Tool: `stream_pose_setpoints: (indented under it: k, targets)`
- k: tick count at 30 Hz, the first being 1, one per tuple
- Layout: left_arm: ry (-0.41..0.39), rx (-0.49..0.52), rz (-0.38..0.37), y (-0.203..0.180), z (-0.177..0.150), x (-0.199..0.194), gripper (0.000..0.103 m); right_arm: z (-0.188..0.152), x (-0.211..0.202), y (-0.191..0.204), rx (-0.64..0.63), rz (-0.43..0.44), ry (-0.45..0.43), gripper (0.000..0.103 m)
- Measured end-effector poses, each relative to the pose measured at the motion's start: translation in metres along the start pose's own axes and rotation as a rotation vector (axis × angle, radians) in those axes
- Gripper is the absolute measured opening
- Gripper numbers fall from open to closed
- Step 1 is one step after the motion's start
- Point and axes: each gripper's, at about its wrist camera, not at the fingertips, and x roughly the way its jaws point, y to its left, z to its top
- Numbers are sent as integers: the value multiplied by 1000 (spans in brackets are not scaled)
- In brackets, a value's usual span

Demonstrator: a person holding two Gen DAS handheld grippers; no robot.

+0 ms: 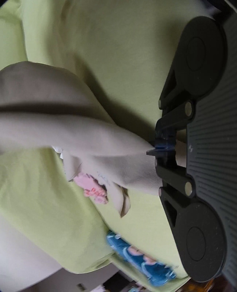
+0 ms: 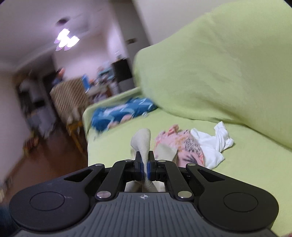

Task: Fold clothes
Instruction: 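Lift the beige top off the pink garment with both grippers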

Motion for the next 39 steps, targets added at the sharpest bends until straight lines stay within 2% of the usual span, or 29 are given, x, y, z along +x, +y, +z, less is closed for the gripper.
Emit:
stream_pose_setpoints:
  k: [3, 6, 9, 10, 12, 14, 19, 21, 22, 23, 26, 32, 35, 37, 39]
  targets:
    - [23, 69, -5, -2, -13, -12, 2, -40, -14, 16, -146, -9, 121, 5]
    - [49, 104, -28, -2, -22, -12, 2, -86, -17, 29, -215, -67, 268, 5]
    - [49, 140, -37, -9, -28, -15, 2, -117, -13, 44, -306, -132, 370, 8]
    - [48, 151, -38, -11, -28, -16, 2, -122, -12, 50, -349, -144, 387, 16]
    - [48, 168, -37, -15, -28, -17, 2, -123, -13, 61, -392, -139, 385, 27]
    - [49, 171, -36, -19, -27, -20, 3, -115, -14, 64, -389, -125, 370, 31]
    - [37, 175, -44, -21, -24, -28, 3, -97, -11, 82, -521, -133, 329, 34]
    - [30, 179, -49, -20, -24, -29, 3, -96, -7, 91, -593, -115, 340, 27]
    - [27, 181, -51, -19, -24, -30, 3, -96, -2, 94, -628, -118, 370, 16]
    - [29, 186, -53, -19, -24, -30, 3, -98, 2, 95, -652, -120, 395, 0]
    - [28, 202, -58, -20, -28, -33, 5, -102, 8, 97, -701, -135, 431, 0]
    - [13, 228, -74, -15, -35, -51, 7, -82, 2, 87, -729, -200, 387, 0]
    - [18, 260, -61, -21, -37, -53, 14, -70, -2, 82, -743, -232, 358, 0]
    - [30, 287, -26, -26, -40, -49, 21, -63, -6, 81, -745, -244, 338, 0]
    - [52, 271, -11, -25, -42, -42, 23, -59, -11, 82, -736, -247, 321, 0]
